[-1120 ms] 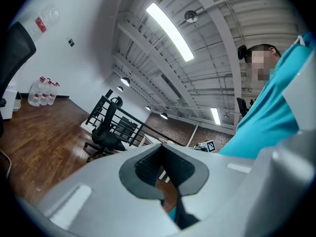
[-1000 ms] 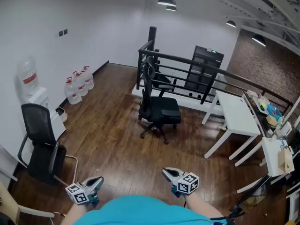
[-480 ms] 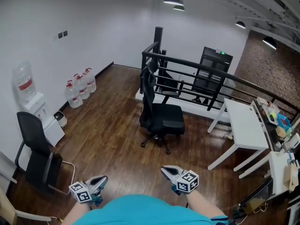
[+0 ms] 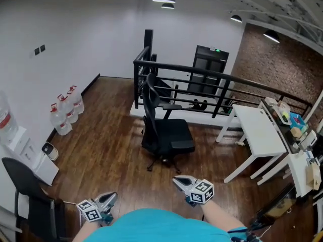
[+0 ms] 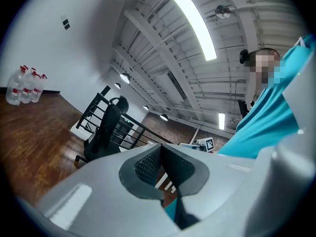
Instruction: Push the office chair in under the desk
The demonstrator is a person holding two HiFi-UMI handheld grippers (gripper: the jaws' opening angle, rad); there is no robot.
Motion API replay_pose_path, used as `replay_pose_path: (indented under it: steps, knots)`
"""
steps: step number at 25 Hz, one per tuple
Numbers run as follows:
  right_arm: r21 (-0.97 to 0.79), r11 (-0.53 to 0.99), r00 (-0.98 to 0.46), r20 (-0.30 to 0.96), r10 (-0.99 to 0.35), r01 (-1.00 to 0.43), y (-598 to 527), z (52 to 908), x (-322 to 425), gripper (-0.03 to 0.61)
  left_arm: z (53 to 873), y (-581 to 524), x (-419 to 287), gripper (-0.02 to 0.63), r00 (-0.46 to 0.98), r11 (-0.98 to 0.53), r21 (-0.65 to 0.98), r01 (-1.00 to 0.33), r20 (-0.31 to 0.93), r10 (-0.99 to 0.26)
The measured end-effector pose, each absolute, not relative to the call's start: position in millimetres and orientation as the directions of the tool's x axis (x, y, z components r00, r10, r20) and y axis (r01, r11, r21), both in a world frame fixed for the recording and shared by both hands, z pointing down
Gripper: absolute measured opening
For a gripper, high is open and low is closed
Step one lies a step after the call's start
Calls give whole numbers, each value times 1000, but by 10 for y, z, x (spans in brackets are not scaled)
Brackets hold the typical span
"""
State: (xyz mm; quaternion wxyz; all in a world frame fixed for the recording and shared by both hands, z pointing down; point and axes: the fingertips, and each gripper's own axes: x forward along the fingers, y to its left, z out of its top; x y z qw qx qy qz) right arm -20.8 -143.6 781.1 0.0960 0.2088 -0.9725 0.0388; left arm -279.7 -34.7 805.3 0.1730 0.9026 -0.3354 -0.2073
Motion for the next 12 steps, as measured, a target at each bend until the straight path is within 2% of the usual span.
replay_pose_path:
  steps: [6,9,12]
  knots:
    - [-22,878,-865,188,-466,-478,-2301,7645,-1146,2,7891,-1429,-3754,23,774,-786,400,-471,-240,-586]
    - [-20,871,-853,218,-475,-491,-2790,7754,-1803,2,7734,-1966,-4365,23,801,-829,361,-427,-274,-532]
    - [-49,862,-849,208,-485,-504,-3135,7485,-1885,2,7390,-2282,-4522,25,803,-830,359,-427,-273,-531]
